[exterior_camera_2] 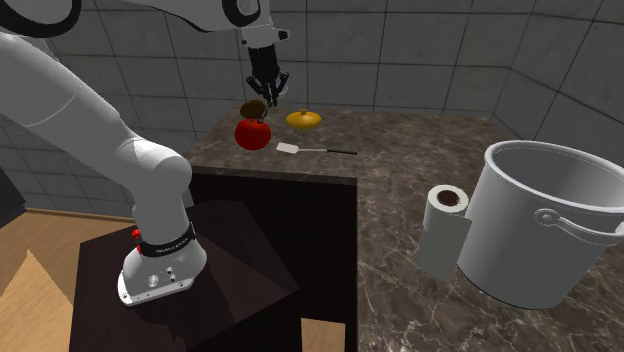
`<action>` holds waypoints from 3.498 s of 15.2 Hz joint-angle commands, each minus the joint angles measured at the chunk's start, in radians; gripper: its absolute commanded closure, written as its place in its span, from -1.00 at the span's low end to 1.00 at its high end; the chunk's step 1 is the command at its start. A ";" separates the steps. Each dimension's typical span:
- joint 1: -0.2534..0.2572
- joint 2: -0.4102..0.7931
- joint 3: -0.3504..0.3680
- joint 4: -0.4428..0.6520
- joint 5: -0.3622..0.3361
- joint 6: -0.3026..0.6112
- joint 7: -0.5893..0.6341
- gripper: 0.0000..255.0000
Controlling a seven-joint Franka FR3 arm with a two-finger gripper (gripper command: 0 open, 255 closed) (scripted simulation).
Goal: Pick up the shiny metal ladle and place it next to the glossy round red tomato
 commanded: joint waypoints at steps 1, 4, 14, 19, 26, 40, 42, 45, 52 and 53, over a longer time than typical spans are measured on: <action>0.017 0.039 0.032 0.027 0.014 0.007 0.043 1.00; 0.043 0.097 0.081 0.079 0.031 0.007 0.109 1.00; 0.117 0.338 0.225 0.324 0.038 -0.018 0.323 1.00; 0.158 0.485 0.282 0.493 0.011 -0.053 0.427 1.00; 0.175 0.553 0.298 0.494 -0.009 0.006 0.475 1.00; 0.176 0.606 0.295 0.367 -0.036 0.182 0.507 1.00; 0.176 0.616 0.294 0.353 -0.041 0.206 0.513 1.00; 0.177 0.634 0.293 0.333 -0.050 0.242 0.522 1.00; 0.179 0.680 0.288 0.294 -0.074 0.324 0.545 1.00; 0.179 0.680 0.288 0.294 -0.074 0.324 0.545 1.00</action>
